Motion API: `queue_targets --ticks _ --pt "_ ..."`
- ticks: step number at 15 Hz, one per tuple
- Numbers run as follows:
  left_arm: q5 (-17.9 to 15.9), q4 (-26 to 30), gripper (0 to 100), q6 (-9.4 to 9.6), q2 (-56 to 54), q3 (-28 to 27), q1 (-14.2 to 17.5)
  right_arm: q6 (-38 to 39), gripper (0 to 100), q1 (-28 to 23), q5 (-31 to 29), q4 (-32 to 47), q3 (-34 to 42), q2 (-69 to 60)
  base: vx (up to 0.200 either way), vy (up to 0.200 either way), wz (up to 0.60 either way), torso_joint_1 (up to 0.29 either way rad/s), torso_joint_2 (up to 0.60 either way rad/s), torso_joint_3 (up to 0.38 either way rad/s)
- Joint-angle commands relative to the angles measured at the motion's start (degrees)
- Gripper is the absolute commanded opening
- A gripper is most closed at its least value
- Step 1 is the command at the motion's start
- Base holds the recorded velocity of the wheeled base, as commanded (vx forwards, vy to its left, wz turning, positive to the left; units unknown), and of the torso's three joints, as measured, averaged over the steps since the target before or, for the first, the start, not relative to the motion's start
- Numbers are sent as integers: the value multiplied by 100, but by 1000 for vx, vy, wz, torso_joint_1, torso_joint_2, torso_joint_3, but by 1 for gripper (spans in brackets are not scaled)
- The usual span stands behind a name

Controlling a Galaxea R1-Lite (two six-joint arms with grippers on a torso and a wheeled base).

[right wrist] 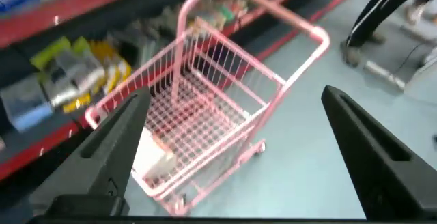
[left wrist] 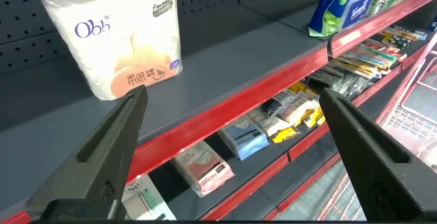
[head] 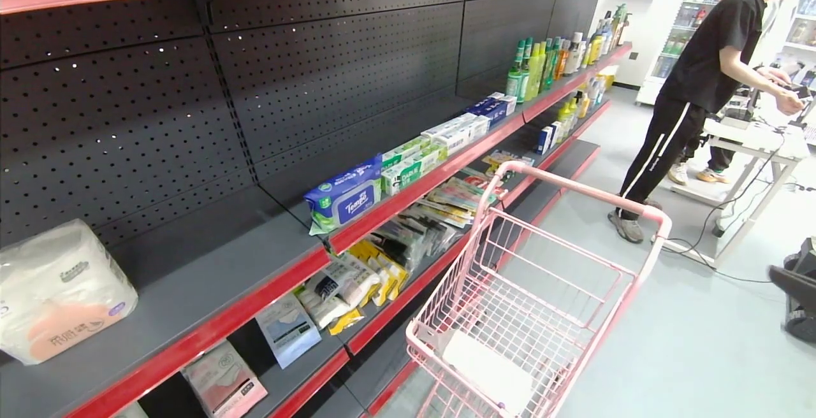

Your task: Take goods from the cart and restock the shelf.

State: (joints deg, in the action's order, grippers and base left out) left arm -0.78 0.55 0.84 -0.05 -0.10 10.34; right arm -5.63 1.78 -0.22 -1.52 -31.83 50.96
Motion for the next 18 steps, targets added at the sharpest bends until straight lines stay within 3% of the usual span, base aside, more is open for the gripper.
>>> queue_targets --ticks 1,3,6,11,12,18 --pt "16 -2 100 13 5 1 3 -412 100 1211 -66 -164 -1414 4476 0 0 0 0 0 0" --pt "16 -2 100 13 5 1 3 -395 100 1800 -66 -164 -1923 5592 0 0 0 0 0 0" --pt "16 -2 100 13 5 1 3 -571 100 2054 -13 -164 -2451 6629 0 0 0 0 0 0" --pt "16 -2 100 4 5 1 3 -913 100 2538 189 -155 -2451 7218 0 0 0 -24 53 37" --pt "16 -2 100 4 5 1 3 -949 100 2828 180 -155 -2460 7473 0 0 0 -95 203 110" --pt "16 -2 100 13 5 1 3 -1406 100 2925 127 -164 -2600 8009 0 0 0 -93 207 117"
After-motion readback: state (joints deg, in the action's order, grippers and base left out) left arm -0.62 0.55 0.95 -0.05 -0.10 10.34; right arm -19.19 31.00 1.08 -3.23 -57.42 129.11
